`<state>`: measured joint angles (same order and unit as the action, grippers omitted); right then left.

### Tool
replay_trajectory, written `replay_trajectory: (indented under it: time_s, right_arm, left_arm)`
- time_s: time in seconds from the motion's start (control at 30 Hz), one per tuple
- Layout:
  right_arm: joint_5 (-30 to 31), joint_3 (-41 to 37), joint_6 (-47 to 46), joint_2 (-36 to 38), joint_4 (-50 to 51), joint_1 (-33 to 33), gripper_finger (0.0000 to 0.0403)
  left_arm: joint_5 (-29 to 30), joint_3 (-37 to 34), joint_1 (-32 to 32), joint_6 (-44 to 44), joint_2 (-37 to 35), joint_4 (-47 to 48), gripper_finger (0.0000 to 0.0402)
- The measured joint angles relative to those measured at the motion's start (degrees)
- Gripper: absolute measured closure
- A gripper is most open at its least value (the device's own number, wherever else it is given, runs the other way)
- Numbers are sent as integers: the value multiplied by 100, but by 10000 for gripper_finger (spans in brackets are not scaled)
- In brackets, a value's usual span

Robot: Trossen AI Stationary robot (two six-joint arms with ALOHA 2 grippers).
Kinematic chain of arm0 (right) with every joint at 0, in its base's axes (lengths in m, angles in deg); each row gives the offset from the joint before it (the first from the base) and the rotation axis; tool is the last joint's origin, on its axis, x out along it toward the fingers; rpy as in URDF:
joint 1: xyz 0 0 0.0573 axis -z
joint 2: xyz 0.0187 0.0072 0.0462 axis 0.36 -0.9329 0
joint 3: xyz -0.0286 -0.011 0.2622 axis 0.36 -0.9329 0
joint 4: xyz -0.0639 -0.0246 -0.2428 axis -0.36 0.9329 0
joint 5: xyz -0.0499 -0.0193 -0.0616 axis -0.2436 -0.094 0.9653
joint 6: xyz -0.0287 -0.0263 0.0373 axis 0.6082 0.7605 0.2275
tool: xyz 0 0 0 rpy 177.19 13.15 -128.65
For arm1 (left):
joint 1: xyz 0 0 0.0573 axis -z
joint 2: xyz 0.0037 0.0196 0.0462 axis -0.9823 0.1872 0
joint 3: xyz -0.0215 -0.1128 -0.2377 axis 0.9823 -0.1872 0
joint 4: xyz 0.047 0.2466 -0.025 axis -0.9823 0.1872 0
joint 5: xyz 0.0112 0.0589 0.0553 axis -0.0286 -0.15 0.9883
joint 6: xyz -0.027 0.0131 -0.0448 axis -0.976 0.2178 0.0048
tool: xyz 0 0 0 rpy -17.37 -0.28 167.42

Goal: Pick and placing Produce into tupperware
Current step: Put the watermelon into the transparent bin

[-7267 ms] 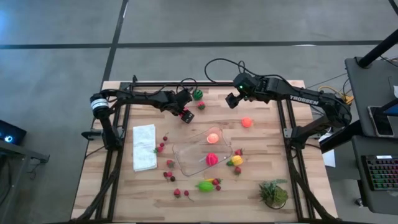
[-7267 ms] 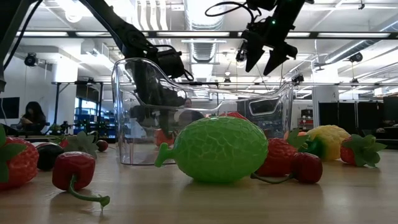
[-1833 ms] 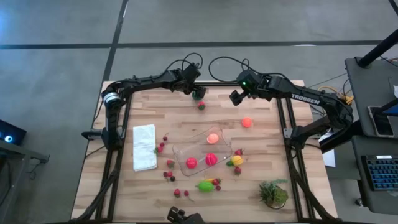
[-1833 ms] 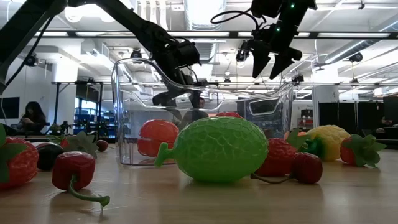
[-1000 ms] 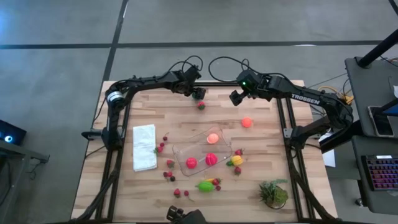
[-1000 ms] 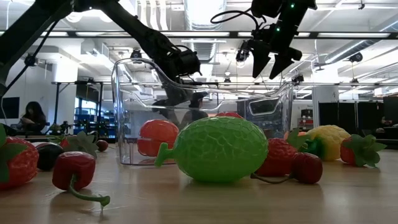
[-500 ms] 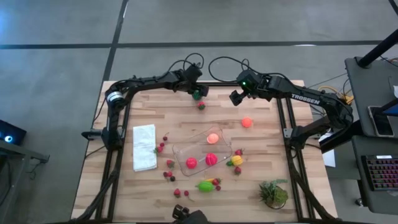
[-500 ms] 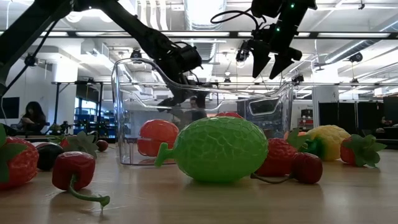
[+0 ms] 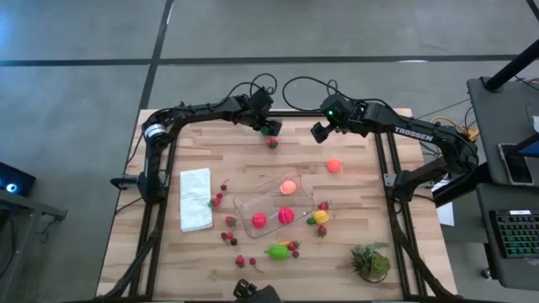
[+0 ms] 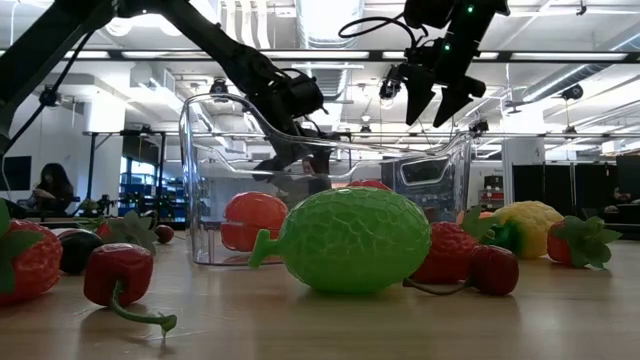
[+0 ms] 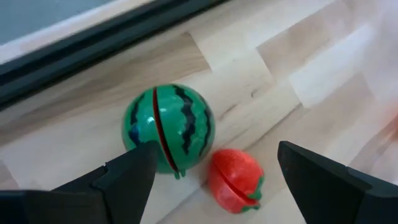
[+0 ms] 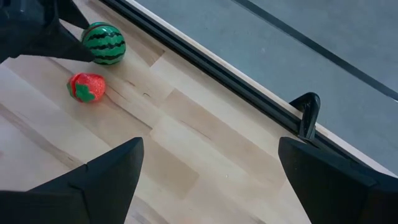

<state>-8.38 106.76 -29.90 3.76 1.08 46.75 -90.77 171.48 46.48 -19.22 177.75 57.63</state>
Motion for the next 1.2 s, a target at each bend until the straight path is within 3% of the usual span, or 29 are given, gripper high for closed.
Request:
replay_trajectory:
  time_s: [0.33, 1.2]
  right_arm:
    - [-22, 0, -56, 0, 2, 0, 38]
    - [-42, -33, -151, 0, 83, 0, 38]
  left_arm:
    - [-131, 3, 0, -324, -8, 15, 9]
    - [-152, 2, 48, -130, -282, -197, 6]
